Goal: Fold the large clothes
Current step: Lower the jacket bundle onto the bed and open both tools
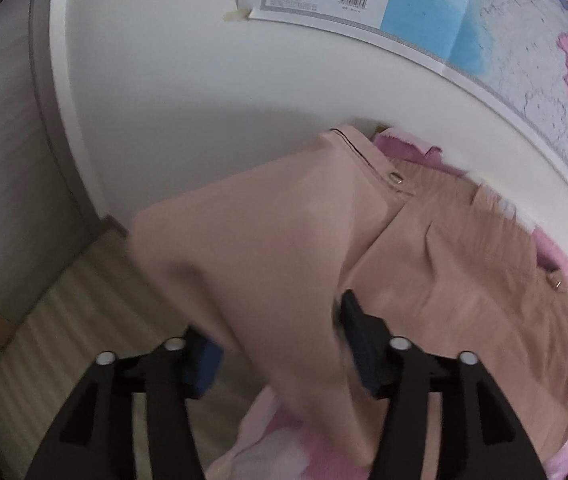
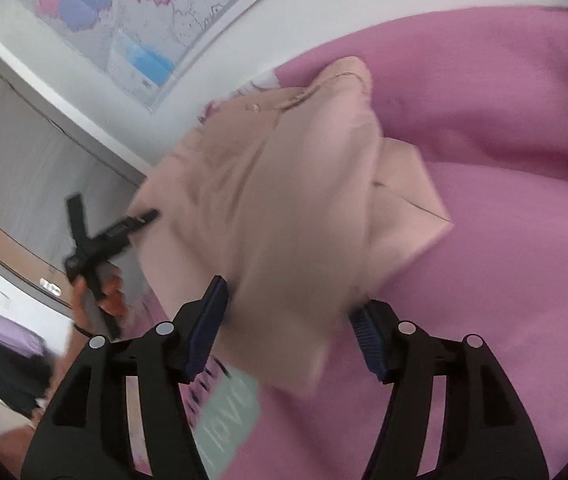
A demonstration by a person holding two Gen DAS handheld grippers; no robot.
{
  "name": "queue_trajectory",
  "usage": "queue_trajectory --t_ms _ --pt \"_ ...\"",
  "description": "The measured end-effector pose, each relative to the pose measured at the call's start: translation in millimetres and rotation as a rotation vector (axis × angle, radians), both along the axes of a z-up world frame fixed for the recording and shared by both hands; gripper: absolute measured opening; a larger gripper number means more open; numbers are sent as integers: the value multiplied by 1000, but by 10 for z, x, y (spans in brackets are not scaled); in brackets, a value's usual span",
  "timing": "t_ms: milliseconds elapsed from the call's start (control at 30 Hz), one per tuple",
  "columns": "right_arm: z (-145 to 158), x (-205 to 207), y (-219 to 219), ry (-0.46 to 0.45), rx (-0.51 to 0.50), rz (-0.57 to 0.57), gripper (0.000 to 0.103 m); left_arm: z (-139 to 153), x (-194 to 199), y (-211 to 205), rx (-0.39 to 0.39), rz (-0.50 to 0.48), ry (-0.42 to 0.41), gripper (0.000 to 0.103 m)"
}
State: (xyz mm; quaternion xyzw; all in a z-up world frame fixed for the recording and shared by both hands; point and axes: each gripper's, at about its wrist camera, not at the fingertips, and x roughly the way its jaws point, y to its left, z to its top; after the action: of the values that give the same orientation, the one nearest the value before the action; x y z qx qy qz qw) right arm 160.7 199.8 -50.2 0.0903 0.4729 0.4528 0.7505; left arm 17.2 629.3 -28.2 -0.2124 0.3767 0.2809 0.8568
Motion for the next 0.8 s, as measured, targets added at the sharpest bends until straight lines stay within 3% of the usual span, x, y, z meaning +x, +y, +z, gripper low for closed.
queue_trajectory --t_ms 67,100,233,400,500,667,800 --pt "101 -32 -28 -31 -23 -4 58 47 -105 -64 30 10 19 59" --pt "185 -54 -30 -69 -43 -15 57 94 -189 -106 50 19 12 65" --pt "443 -219 -196 -213 -62 -54 53 355 -456 -340 127 19 -51 66" --pt "700 -508 33 -397 -51 13 50 559 -528 -978 176 -172 -108 69" --pt "636 -561 354 -417 -80 71 42 458 -336 -1257 145 -240 -123 69" --pt "327 -571 574 -414 -158 96 40 197 -237 -1543 108 -257 -91 71" --pt "157 -624 612 -435 -210 83 41 41 -263 -1727 201 -210 -5 81"
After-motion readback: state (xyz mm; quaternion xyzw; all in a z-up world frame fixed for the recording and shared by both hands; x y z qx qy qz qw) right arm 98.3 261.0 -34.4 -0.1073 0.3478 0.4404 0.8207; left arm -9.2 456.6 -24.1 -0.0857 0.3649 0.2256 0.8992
